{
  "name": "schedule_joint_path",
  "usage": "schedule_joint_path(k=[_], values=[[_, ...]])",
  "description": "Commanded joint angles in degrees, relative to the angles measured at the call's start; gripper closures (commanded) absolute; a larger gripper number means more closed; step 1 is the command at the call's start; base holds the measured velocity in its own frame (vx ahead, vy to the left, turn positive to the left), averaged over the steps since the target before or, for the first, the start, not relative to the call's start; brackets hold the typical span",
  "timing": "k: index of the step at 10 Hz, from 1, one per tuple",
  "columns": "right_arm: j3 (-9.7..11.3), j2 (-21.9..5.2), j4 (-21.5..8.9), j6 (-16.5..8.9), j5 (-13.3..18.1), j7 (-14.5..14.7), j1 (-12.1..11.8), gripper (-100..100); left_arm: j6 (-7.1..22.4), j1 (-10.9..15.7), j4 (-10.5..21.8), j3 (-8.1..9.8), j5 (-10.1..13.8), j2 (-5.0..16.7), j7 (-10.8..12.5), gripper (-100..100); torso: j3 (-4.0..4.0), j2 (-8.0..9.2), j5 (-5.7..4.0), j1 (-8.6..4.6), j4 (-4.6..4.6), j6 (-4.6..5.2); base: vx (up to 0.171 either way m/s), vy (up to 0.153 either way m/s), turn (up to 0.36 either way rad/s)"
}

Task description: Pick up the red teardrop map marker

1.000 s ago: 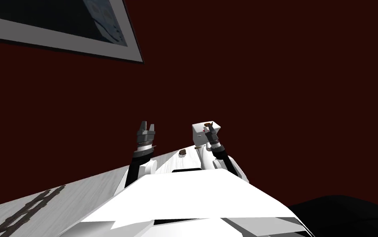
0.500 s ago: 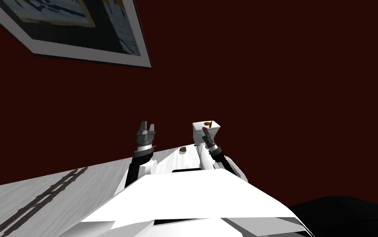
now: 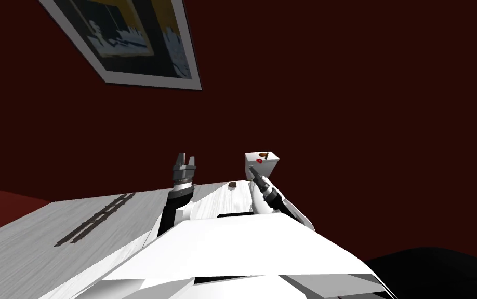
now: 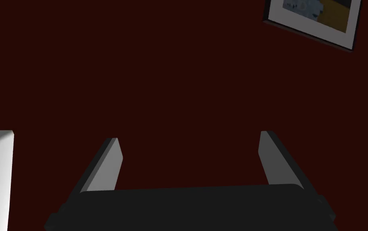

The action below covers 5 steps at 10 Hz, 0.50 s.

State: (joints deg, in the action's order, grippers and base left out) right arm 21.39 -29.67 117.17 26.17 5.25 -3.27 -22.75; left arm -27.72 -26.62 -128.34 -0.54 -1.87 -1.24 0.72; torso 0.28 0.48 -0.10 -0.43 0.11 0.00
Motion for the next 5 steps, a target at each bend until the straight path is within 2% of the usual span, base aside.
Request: schedule_joint_path(k=[1, 2, 3, 4, 5], values=[[1.42, -1.99, -1.16, 0.19, 0.55, 0.25, 0.28, -100, 0.0, 0.0, 0.0, 0.0, 0.0, 0.0, 0.0, 0, 0.0, 0.0, 0.0, 0.0, 0.0, 0.0, -0.155, -0.086, 0.107], [3.67, -4.14, -2.74, 0.12, 1.29, 0.29, 0.68, -100, 0.0, -0.01, 0.0, 0.01, 0.0, 0.0, 0.0, 0, -0.01, -0.03, -0.02, -0.04, 0.01, 0.04, -0.174, -0.077, 0.245], [3.67, -5.48, -2.74, 0.12, 1.29, 0.29, 0.68, -100, 0.0, 0.0, 0.0, 0.0, 0.0, 0.0, 0.0, 0, 0.02, 0.03, -0.01, -0.04, 0.01, 0.01, -0.124, -0.061, 0.132], [5.79, -7.9, -4.35, -0.1, 2.05, 0.34, 1.08, -100, 0.0, -0.02, 0.0, 0.01, 0.0, 0.0, 0.0, 0, -0.04, -0.11, -0.01, 0.0, 0.0, 0.05, -0.114, -0.066, 0.269], [5.93, -9.07, -4.35, -0.1, 2.05, 0.34, 1.08, -100, 0.0, -0.01, 0.0, 0.0, 0.0, 0.0, 0.0, 0, -0.09, -0.17, -0.01, -0.01, -0.03, 0.0, -0.111, -0.06, 0.126]])
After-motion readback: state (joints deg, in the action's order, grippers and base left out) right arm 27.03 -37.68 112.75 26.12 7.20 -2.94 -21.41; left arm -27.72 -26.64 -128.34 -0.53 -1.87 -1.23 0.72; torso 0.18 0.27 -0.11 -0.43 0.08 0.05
